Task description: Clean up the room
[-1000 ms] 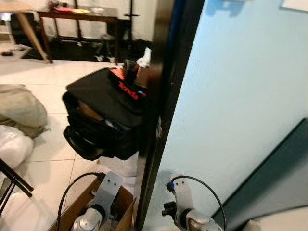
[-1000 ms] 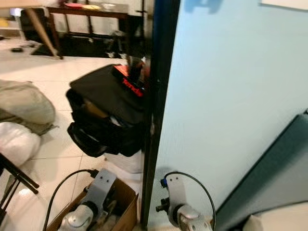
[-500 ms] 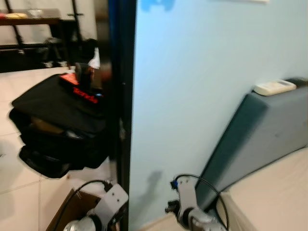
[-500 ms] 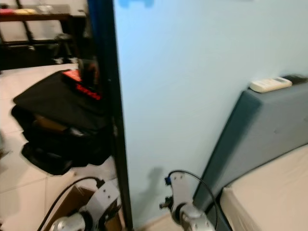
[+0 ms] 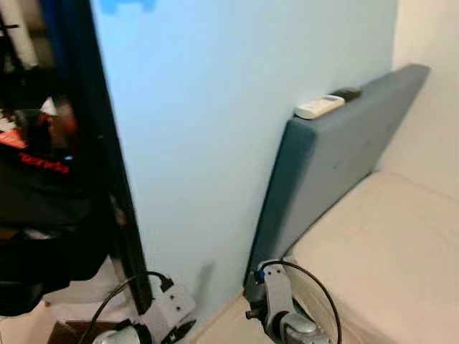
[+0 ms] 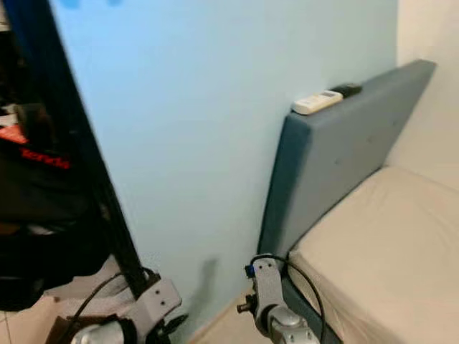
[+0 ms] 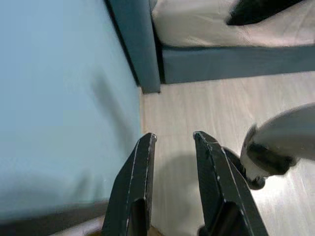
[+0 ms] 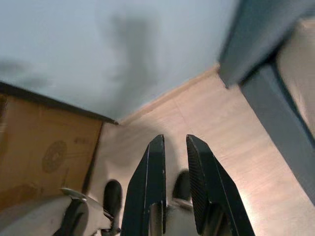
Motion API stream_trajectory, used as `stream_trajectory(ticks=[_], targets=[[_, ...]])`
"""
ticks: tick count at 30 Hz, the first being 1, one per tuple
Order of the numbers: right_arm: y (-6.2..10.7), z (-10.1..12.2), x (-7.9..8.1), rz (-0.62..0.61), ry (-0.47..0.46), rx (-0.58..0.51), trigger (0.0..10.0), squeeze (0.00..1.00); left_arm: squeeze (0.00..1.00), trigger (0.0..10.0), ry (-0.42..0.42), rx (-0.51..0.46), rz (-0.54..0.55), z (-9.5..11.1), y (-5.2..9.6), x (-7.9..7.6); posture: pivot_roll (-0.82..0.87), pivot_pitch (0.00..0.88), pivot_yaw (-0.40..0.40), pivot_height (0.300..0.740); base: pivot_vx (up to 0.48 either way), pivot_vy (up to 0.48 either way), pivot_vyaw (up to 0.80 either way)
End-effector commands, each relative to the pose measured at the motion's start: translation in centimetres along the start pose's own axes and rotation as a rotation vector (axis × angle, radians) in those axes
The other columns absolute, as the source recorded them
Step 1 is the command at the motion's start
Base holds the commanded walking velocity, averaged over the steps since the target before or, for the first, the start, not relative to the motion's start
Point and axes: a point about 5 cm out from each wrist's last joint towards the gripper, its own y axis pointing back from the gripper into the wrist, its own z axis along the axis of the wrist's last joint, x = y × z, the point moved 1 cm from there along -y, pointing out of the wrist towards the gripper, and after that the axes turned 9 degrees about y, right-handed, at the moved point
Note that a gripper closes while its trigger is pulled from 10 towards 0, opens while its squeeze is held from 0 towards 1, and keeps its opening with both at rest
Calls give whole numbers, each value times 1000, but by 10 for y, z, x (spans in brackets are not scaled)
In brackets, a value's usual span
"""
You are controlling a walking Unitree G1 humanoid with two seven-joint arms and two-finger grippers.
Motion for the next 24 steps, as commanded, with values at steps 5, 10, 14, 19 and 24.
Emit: stream_trajectory(ticks=[5,10,14,19,24], targets=[[2,-5,-6,-22,3,12,10000,0,0,10000,110,-54,36,5,-7,-4,-1,80,-37,740,0,0,-800],[2,-5,-5,-24,0,11,10000,0,0,10000,169,-61,51,5,-12,-8,-5,74,-34,740,0,0,-800],[1,-5,-5,-26,-1,11,10000,0,0,10000,166,-59,50,5,-17,-14,-6,72,-29,740,0,0,-800],[1,-3,-5,-28,-7,5,10000,0,0,10000,143,-56,113,6,-21,-10,-5,72,-22,740,0,0,-800],[0,-2,-4,-31,-5,-4,10000,0,0,10000,187,-59,273,6,-26,4,-3,74,-18,740,0,0,-800]])
